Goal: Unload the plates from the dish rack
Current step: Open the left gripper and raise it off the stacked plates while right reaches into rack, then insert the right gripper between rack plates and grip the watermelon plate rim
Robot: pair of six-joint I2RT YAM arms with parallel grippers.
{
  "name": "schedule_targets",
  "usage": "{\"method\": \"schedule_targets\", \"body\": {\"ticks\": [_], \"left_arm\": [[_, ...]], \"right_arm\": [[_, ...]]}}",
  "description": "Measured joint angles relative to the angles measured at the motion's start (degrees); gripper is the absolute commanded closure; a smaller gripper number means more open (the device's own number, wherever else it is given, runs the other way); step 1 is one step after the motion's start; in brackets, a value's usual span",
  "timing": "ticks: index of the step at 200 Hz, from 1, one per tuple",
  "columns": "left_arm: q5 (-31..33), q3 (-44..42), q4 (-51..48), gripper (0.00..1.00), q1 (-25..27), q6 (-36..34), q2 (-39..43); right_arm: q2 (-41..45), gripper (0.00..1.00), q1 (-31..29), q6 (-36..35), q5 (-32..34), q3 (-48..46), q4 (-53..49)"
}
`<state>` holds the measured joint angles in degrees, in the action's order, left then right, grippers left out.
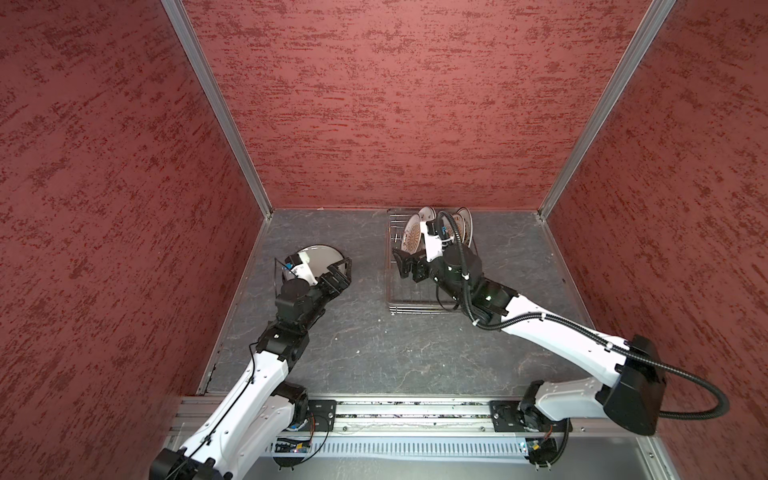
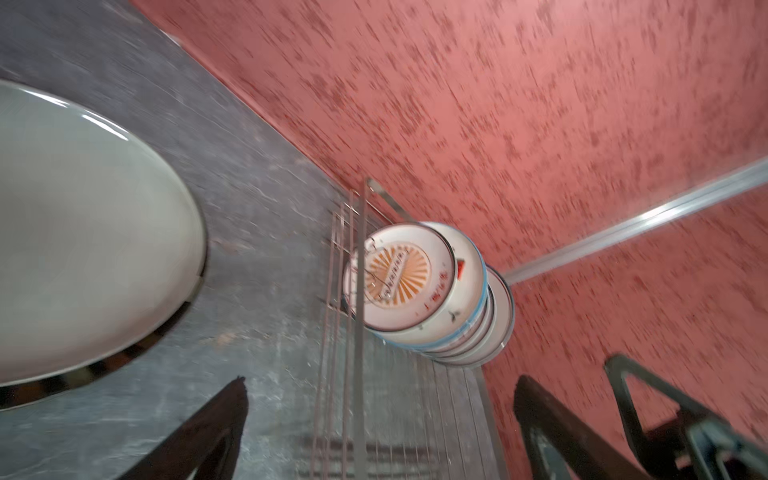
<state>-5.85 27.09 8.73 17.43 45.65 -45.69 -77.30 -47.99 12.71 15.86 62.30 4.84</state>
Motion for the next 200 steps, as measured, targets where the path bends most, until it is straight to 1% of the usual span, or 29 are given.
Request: {"method": "schedule_targets", "body": {"ticks": [22,40,65,91,110,127,133,153,187,200], "left_arm": [[-1.79,-2.64,5.42,0.01,0.87,-0.79,0.11],[-3.08,-3.26,7.26,0.01,1.36,-2.86,0.07],[-6.14,-3.06,10.05,0.01,2.56,-6.38,-0.59],[-10.43,-1.42,11.02,0.0,2.84,-8.98,-3.32],[-11.76,0.0,10.49,0.01,3.26,-10.05,-4.96],[-11.37,0.35,10.36,0.01,4.28,-10.84,-5.33],[-11.19,0.35,10.29,0.01,4.66,-11.06,-5.35],[-11.02,0.35,10.6,0.01,5.55,-11.45,-5.75],[-10.78,0.35,11.45,0.01,7.67,-11.47,-7.1],[-10.64,0.35,11.52,0.0,8.83,-11.54,-7.56]], "right_arm": [[-0.92,0.01,1.07,0.94,2.91,0.11,-0.15],[-3.48,0.01,2.12,1.88,4.22,1.51,-0.63],[-7.98,0.07,3.56,2.91,4.98,4.76,-0.87],[-12.0,0.27,5.31,4.02,4.83,8.98,-1.88],[-14.53,0.33,7.06,4.94,3.87,12.72,-3.13],[-16.87,0.5,8.76,5.62,2.95,16.52,-4.7],[-17.62,0.54,9.35,5.81,2.71,17.7,-5.14],[-19.93,0.52,11.1,6.56,2.08,20.63,-6.56],[-24.79,0.56,13.94,7.26,1.11,25.59,-10.86],[-26.1,0.59,14.82,7.69,0.92,26.32,-12.0]]}}
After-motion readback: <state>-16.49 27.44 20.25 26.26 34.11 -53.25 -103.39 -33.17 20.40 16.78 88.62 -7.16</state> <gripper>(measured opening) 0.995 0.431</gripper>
